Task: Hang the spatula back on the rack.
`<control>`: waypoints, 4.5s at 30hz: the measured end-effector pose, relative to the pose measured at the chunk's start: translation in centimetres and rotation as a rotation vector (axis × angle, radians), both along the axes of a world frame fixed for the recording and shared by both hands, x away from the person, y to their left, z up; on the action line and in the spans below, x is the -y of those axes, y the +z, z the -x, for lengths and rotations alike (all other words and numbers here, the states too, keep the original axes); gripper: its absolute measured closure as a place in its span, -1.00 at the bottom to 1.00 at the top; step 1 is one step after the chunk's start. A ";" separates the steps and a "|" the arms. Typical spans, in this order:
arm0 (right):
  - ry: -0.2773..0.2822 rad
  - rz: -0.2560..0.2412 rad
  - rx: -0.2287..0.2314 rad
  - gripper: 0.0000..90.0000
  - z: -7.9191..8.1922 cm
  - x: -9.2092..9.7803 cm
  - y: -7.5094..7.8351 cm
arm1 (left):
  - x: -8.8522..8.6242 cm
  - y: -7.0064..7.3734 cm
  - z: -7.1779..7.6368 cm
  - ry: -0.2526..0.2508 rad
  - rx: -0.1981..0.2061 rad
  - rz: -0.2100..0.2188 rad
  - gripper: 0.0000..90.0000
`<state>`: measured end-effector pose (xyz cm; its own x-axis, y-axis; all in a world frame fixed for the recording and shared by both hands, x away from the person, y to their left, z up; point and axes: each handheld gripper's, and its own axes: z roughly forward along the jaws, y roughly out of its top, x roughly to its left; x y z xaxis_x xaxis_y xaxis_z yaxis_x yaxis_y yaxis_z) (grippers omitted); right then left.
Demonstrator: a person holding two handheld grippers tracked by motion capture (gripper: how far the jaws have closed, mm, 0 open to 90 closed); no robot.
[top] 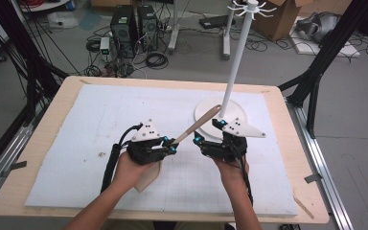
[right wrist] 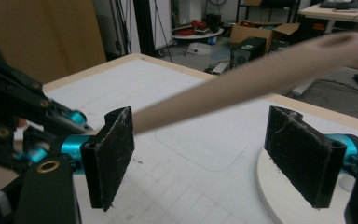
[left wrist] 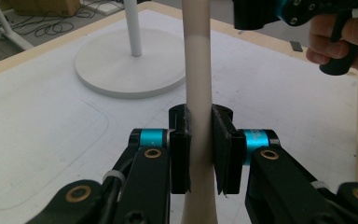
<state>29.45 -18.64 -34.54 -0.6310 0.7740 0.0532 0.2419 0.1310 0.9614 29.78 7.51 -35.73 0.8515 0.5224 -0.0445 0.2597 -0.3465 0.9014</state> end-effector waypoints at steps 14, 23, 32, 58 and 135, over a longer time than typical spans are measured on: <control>0.010 -0.022 0.067 -0.39 0.0 -1.1 3.5 | 0.5 0.9 0.7 0.029 0.085 -0.017 0.73; 0.040 -0.001 0.112 -0.11 0.1 -2.0 5.6 | 0.6 1.3 1.2 0.039 0.121 -0.008 0.73; 0.102 -0.024 0.150 0.30 0.4 -2.2 6.7 | 0.4 1.4 1.4 0.039 0.137 0.011 0.73; 0.538 -0.089 0.128 0.65 1.1 -2.5 9.8 | -1.8 1.8 0.8 -0.239 0.108 0.187 0.41; -0.185 0.056 0.114 -0.39 4.3 10.9 -2.5 | 4.0 8.2 -6.7 -0.352 0.036 0.202 0.75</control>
